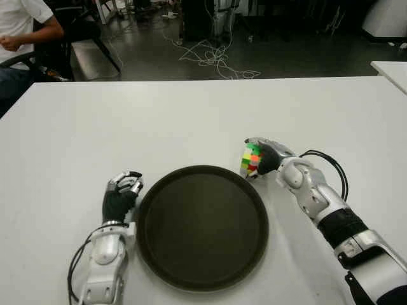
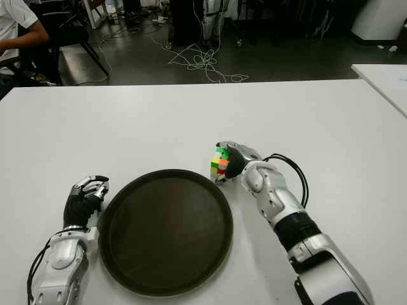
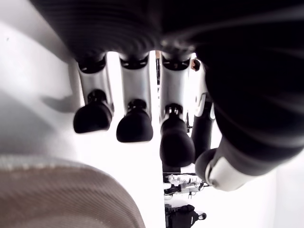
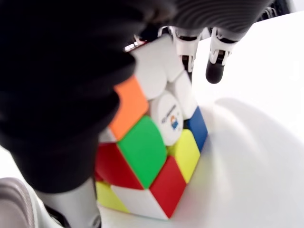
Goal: Pick up the Rubik's Cube and put it in the plate
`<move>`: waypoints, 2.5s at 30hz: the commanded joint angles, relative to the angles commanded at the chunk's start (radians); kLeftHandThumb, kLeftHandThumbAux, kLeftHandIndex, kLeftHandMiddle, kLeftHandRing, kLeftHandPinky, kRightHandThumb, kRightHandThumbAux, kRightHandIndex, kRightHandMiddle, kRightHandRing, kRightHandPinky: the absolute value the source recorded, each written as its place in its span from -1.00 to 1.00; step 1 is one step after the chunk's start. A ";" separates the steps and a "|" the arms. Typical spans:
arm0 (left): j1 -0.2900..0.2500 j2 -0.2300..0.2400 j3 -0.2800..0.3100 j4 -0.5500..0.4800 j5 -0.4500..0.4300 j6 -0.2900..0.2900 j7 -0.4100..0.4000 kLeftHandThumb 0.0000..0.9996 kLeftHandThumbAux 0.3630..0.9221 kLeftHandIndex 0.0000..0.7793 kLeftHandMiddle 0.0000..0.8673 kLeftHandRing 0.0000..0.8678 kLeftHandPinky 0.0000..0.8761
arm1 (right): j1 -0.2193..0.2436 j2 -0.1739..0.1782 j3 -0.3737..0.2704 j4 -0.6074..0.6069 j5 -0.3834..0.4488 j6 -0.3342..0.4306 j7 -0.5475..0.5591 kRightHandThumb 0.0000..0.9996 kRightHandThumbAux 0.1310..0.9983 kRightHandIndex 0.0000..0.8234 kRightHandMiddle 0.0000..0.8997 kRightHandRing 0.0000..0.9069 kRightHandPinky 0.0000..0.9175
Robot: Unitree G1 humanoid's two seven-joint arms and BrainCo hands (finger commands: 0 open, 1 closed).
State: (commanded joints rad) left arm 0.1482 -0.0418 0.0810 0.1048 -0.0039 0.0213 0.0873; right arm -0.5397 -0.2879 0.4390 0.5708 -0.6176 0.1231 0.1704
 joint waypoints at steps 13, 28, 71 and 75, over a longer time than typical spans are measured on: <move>0.003 -0.004 -0.001 -0.006 -0.003 0.005 0.000 0.42 0.22 0.14 0.85 0.89 0.85 | -0.011 -0.013 0.002 0.040 0.004 -0.063 0.009 -1.00 0.86 -0.84 -0.75 -0.73 -0.70; 0.003 -0.006 0.000 -0.013 -0.004 0.011 0.003 0.42 0.22 0.14 0.84 0.88 0.84 | 0.009 0.028 -0.044 0.025 0.025 -0.003 -0.054 -0.92 0.82 -0.09 -0.15 -0.07 0.02; 0.004 -0.003 0.000 -0.018 -0.018 0.026 -0.004 0.42 0.23 0.14 0.85 0.87 0.83 | 0.032 0.045 -0.061 -0.016 0.044 0.044 -0.118 -0.75 0.60 0.45 0.68 0.70 0.66; 0.003 -0.001 0.001 -0.015 -0.018 0.025 -0.006 0.42 0.23 0.14 0.85 0.87 0.83 | 0.031 0.047 -0.062 -0.013 0.045 0.044 -0.122 -0.83 0.57 0.39 0.64 0.67 0.64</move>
State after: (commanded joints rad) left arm 0.1514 -0.0430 0.0820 0.0903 -0.0218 0.0461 0.0816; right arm -0.5086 -0.2411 0.3771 0.5580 -0.5729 0.1668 0.0487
